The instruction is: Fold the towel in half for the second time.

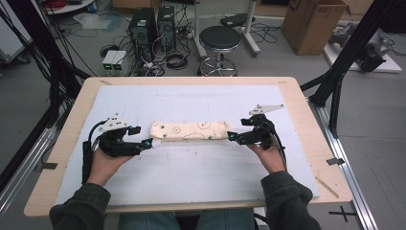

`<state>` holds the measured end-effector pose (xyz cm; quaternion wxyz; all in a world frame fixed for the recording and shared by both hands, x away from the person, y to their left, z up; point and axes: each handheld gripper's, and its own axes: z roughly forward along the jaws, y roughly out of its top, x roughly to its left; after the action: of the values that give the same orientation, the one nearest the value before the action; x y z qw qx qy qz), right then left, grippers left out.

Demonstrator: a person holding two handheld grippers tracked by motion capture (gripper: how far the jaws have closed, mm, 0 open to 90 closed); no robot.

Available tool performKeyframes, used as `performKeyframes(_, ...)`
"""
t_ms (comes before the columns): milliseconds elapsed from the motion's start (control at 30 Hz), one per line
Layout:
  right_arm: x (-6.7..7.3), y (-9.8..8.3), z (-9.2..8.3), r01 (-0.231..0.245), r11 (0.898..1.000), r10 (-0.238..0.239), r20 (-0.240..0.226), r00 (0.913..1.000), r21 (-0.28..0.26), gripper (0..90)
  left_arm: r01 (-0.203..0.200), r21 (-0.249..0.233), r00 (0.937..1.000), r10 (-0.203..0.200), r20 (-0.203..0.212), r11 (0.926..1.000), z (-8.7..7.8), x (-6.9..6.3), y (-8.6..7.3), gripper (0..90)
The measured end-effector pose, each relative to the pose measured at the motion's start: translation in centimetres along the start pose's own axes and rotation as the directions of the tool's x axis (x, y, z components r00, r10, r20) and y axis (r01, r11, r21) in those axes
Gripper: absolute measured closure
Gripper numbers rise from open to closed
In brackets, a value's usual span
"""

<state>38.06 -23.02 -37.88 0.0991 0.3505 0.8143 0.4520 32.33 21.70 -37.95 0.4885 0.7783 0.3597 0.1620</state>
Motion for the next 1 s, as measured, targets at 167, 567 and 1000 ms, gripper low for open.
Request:
performKeyframes(167,0.2,-0.7,-0.3,0.01,1.0,-0.01,0.0,0.9999,0.002,12.4,-0.006,-0.003,1.0,0.006,0.001,1.0,-0.3,-0.3,-0.3,29.0)
performKeyframes(567,0.4,-2.0,-1.2,0.009,1.0,-0.009,0.002,1.0,-0.005,12.3,-0.001,-0.006,1.0,0.001,-0.004,1.0,-1.0,-0.7,-1.6,27.9)
performKeyframes(1000,0.5,-3.5,-1.6,0.001,1.0,-0.001,0.003,1.0,-0.015,12.3,-0.008,0.002,0.9999,0.008,-0.009,1.0,-1.3,-1.1,-2.9,26.0)
